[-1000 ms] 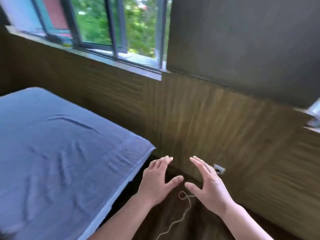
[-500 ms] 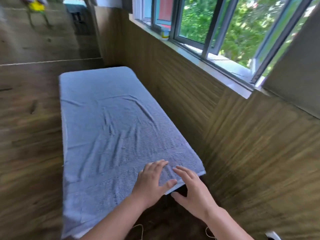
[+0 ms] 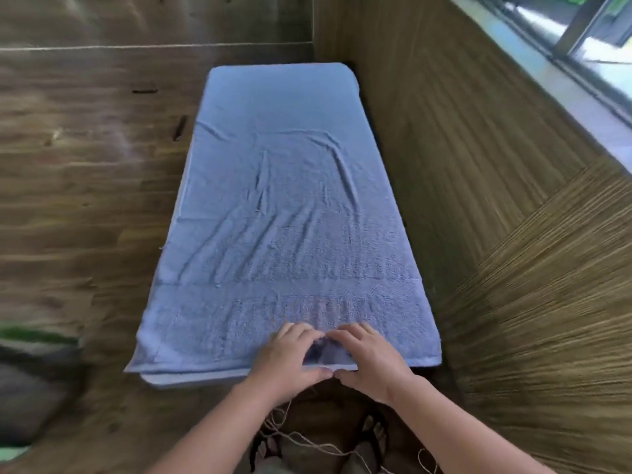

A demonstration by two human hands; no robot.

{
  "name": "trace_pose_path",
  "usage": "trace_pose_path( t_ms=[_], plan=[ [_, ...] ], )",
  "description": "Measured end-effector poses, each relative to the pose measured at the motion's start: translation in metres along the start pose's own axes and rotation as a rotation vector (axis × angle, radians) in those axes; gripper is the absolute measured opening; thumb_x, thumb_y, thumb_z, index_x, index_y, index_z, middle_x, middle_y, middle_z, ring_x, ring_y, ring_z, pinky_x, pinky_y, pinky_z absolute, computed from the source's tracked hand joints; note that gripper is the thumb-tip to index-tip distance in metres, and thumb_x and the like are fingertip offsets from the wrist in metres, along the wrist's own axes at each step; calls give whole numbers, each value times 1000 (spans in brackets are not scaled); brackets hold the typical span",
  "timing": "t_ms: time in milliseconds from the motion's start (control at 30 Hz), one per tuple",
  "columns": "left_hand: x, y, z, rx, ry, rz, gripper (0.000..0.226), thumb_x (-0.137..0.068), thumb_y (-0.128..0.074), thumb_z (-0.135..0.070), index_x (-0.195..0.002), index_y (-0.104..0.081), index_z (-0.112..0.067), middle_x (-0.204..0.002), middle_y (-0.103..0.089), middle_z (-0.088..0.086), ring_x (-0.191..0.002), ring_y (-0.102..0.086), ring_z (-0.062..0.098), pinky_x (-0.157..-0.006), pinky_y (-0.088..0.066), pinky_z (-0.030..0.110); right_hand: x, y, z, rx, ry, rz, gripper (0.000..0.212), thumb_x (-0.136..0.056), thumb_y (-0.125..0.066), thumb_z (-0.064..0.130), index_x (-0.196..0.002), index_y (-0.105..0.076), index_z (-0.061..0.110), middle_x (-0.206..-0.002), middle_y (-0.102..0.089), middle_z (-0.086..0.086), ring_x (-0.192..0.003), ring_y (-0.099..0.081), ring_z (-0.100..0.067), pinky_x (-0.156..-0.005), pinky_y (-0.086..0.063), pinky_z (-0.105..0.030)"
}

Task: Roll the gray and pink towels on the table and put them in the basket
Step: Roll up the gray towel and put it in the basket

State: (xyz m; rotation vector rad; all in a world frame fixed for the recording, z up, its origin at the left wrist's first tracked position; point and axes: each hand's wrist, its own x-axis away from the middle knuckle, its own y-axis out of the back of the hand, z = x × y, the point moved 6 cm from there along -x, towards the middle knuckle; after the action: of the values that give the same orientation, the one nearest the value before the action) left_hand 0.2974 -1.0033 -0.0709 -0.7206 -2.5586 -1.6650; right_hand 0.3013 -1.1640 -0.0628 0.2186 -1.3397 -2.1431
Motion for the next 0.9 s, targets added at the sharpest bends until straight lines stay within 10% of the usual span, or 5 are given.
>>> trace_pose_path(
  t_ms=[200,567,900],
  plan=[
    [30,14,67,-116,16,-124,17,-78,-54,-41,-94,-57,-39,-98,-45,-19,-97,-47,8,-75,-49,30,18,5,-48,230,35,-32,36,-65,-64,36,-100,-60,29,-96,-53,8,-90,-51,-20,-72,-50,-32],
    [138,75,221,-314,320,-348,20,-76,-39,-29,-82,-58,-28,-88,-48,-11,-80,-43,19,-71,-43,37,89,67,-134,276,-340,-309,26,-64,-85,8,-77,-67,21,-87,-58,7,-82,-52,-21,-62,-54,-37],
    [164,63,240,-312,345,-290,13,-74,-41,-33,-75,-54,-34,-81,-52,-10,-76,-52,20,-58,-32,33,104,72,-140,290,-362,-178,30,-68,-81,8,-66,-62,32,-81,-51,21,-80,-46,-12,-65,-48,-26]
  ],
)
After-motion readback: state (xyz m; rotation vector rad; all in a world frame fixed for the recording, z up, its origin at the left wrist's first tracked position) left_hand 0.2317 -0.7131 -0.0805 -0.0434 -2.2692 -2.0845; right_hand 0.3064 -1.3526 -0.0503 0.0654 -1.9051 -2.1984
